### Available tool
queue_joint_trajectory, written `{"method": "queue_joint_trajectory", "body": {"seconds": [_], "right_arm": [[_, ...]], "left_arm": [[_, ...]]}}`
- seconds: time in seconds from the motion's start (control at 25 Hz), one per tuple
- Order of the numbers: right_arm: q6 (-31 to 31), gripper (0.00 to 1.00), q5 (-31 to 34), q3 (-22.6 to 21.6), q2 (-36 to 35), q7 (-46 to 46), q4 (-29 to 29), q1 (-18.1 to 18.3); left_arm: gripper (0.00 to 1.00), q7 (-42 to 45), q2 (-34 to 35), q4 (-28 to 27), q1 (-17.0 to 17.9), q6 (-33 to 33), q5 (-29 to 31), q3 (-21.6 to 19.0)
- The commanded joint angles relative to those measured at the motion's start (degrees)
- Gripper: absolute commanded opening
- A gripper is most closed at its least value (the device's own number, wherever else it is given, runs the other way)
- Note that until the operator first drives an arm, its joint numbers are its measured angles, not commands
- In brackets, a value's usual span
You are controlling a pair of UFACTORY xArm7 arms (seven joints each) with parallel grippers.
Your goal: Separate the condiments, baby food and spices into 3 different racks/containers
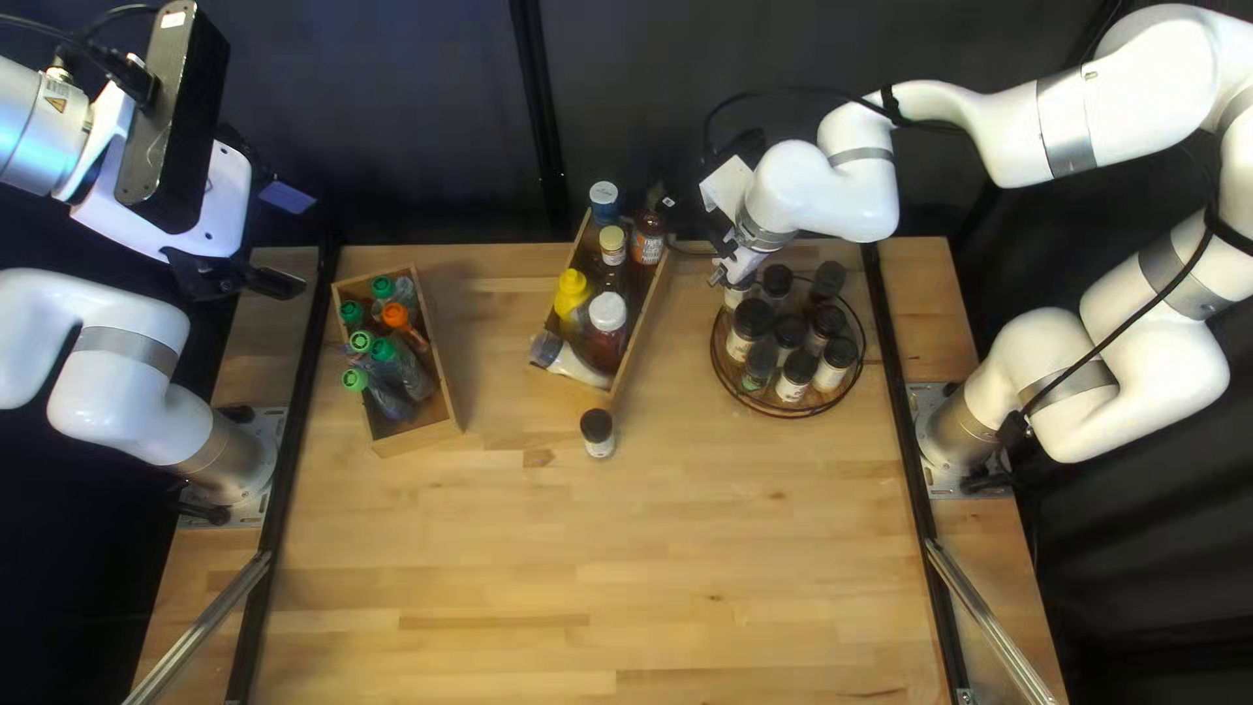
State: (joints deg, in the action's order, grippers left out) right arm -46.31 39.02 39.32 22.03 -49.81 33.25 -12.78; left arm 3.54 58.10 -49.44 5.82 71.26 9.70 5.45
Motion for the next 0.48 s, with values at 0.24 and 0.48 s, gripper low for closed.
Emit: {"method": "queue_joint_trajectory", "body": {"seconds": [0.24,0.48], "right_arm": [[0.76,0.00,-0.58,0.54,1.26,1.17,-1.39,-0.19],[1.59,0.08,-0.87,1.14,0.91,1.67,-1.52,-0.36]], "left_arm": [[1.00,0.00,0.00,0.00,0.00,0.00,0.00,0.00],[1.00,0.00,0.00,0.00,0.00,0.00,0.00,0.00]]}}
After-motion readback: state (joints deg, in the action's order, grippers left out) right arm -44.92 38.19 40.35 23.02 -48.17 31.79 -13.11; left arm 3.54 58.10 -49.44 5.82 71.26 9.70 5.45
